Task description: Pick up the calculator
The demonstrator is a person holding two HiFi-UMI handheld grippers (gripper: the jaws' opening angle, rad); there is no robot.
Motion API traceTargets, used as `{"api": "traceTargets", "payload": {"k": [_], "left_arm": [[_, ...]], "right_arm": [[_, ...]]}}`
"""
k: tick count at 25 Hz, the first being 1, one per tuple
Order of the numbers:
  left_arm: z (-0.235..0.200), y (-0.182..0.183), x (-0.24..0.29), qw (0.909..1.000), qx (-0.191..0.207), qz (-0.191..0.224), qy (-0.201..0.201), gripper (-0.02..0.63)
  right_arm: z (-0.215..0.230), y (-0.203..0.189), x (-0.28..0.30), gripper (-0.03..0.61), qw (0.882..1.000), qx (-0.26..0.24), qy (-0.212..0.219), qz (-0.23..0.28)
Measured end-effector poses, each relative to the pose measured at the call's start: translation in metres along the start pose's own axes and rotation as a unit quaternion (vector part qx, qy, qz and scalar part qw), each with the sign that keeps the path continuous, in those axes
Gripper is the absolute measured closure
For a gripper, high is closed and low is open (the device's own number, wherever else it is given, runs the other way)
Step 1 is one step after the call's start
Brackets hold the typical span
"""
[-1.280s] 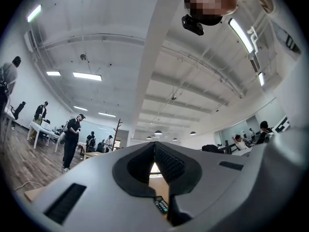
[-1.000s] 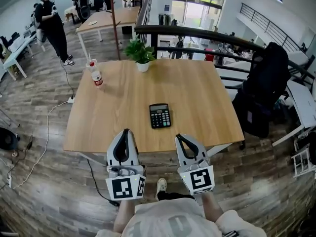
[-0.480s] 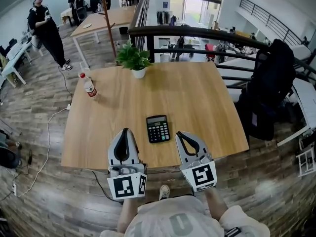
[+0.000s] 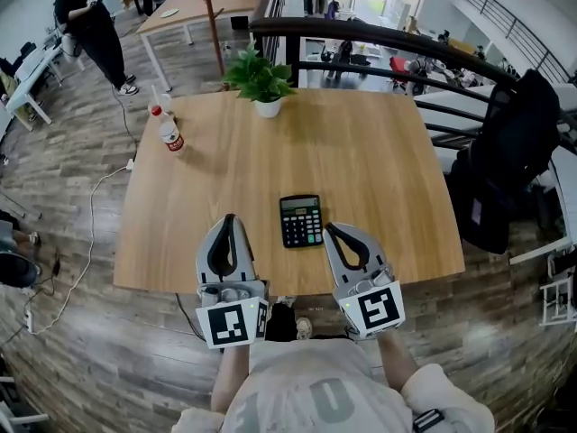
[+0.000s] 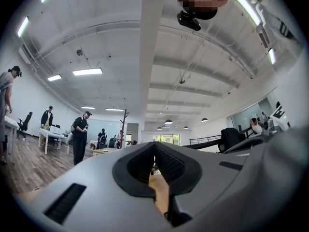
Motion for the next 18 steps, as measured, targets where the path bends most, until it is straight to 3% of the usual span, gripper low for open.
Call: {"api": "traceTargets", "payload": {"k": [7,12,16,17,18], "left_arm": [[0.000,-0.006,0.056,0.9997,0.003,0.010,-0.024,0.606],[0.003,-0.010,0.089,0.9991,0.004,0.019,-0.039,0.606],[0.002,-0.012,0.102,0.9989,0.000,0.021,-0.042,0.606],[0.001,-0.017,0.106,0.9989,-0.002,0.011,-0.045,0.606],[0.000,-0.024,0.110,0.9989,-0.004,0.000,-0.046,0.606]], "right_arm": [[0.030,0.007,0.038,0.558,1.000,0.009,-0.030,0.001],[0.046,0.011,0.058,0.558,0.999,0.034,0.003,0.030],[0.066,0.010,0.071,0.557,0.998,0.047,-0.022,0.044],[0.069,0.011,0.076,0.551,0.997,0.059,-0.017,0.049],[0.072,0.011,0.081,0.493,0.996,0.077,-0.004,0.054]]}}
Point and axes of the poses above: the fingertips, and each gripper's own axes: x forward along the fingers, z to its right, y out of its top, the point moved 2 cm from there along -x, backward along the fingers, and after that the axes turned 1 degree about x, right-handed, at the moved point
